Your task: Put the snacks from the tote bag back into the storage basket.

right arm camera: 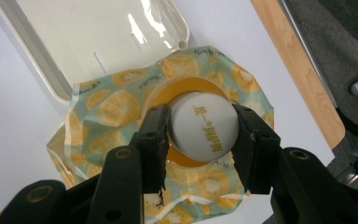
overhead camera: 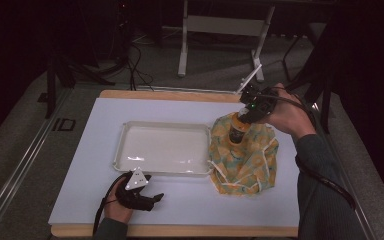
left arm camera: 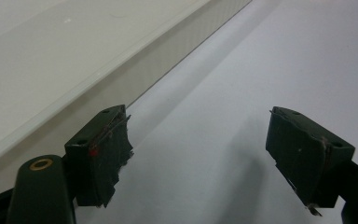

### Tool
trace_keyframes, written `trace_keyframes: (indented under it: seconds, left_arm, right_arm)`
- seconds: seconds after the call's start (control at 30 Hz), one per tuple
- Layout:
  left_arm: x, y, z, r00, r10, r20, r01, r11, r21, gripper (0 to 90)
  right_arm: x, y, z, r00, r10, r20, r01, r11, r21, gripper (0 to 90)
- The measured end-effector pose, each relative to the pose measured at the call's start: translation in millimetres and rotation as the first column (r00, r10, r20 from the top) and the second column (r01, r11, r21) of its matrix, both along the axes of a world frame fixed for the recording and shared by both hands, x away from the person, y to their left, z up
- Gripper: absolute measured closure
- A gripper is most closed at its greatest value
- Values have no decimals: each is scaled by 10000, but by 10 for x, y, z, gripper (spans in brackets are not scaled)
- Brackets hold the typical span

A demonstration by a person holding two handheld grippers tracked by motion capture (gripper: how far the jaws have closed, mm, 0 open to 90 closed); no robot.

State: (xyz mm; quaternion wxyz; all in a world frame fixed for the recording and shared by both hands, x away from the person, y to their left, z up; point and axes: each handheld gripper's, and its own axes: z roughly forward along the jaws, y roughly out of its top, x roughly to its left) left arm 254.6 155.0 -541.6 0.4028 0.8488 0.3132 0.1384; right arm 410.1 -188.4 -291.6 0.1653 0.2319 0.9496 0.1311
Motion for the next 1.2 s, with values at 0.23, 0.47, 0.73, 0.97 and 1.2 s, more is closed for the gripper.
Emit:
trace_keyframes:
  seconds: [0.23,0.47,0.73,0.97,1.2]
  left_arm:
    - [0,0,0,10000,-1,2,1,10000,-1,214]
    - [0,0,0,10000,-10,-2,10,10000,-8,214]
    - [-2,-2,0,10000,-11,10,11,10000,-4,214]
    - [-3,1,1,10000,-15,32,15,10000,-3,214]
    - [-3,3,2,10000,-8,43,8,10000,-22,214]
  right_arm:
    - [-15,48,23,9999,118,33,-119,9999,103,587]
    - [-16,84,20,9998,197,25,-197,9997,127,587]
    - [-39,139,42,9992,381,87,-382,9991,189,587]
    - [-65,200,71,9983,573,120,-575,9982,196,587]
    - [-80,250,77,9974,709,145,-713,9972,243,586]
